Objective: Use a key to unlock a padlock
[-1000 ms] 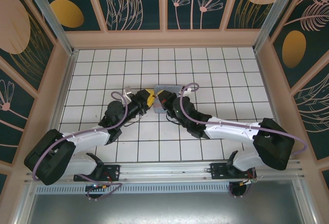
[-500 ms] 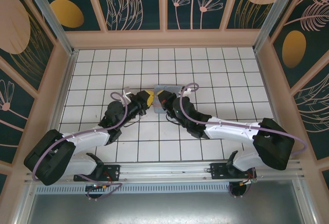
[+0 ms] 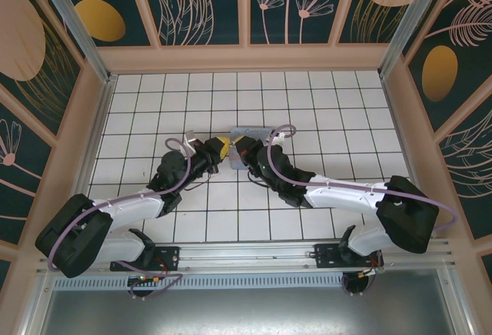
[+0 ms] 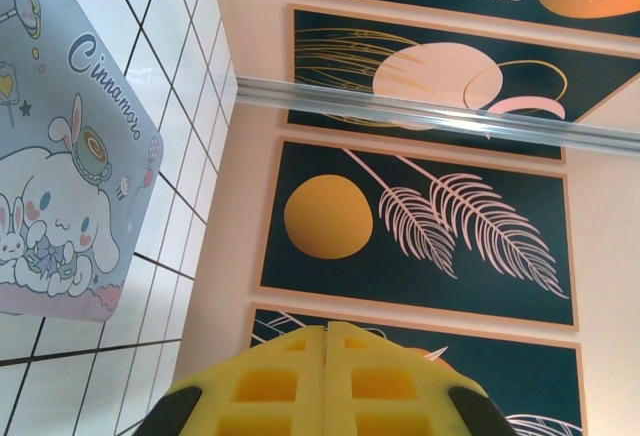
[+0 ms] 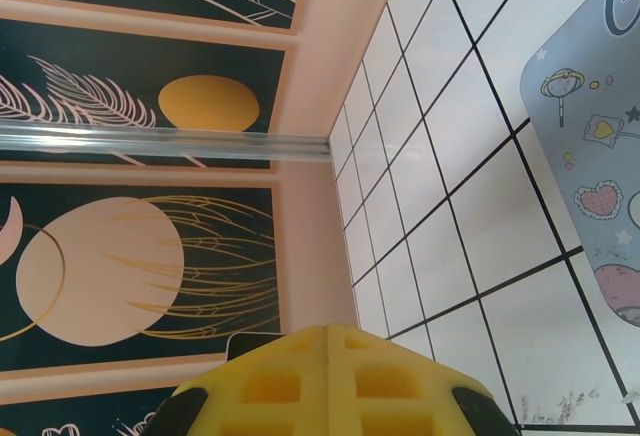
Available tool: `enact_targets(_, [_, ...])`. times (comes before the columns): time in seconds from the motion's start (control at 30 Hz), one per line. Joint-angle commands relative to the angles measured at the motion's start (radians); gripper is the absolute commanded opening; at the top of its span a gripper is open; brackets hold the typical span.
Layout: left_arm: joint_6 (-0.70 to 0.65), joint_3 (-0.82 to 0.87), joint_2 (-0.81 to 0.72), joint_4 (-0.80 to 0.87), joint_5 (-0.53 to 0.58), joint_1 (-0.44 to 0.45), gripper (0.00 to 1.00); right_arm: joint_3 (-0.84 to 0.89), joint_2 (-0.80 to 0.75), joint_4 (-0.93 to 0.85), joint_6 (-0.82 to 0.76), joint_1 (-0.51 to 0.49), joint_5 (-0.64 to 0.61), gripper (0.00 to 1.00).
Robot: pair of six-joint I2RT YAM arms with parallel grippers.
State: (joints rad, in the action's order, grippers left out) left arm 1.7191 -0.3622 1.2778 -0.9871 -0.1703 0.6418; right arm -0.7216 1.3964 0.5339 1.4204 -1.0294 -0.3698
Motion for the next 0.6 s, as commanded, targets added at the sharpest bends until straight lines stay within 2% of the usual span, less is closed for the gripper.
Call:
enact_targets(0.0, [-0.024, -0.003, -0.02, 0.021, 0.013, 0.007, 0.0, -0.016, 0.01, 0.007, 0.007, -0.005, -0.004, 0.0])
enact_targets(0.1, [-0.051, -0.018, -0.024, 0.062, 0.015, 0.007, 0.0, -0.006, 0.0, 0.0, 0.008, -0.002, -0.004, 0.0])
enact_targets(0.23, [-0.12, -0.044, -0.038, 0.142, 0.017, 0.007, 0.0, 0.03, -0.054, -0.045, -0.012, 0.003, -0.021, 0.2])
enact_targets(0.4, [-0.23, -0.084, -0.064, 0.269, 0.018, 0.007, 0.0, 0.117, -0.182, -0.124, -0.065, 0.014, -0.027, 0.29])
enact_targets(0.57, [-0.349, -0.136, -0.055, 0.367, -0.026, 0.007, 0.0, 0.223, -0.31, -0.112, -0.188, 0.072, 0.075, 0.42])
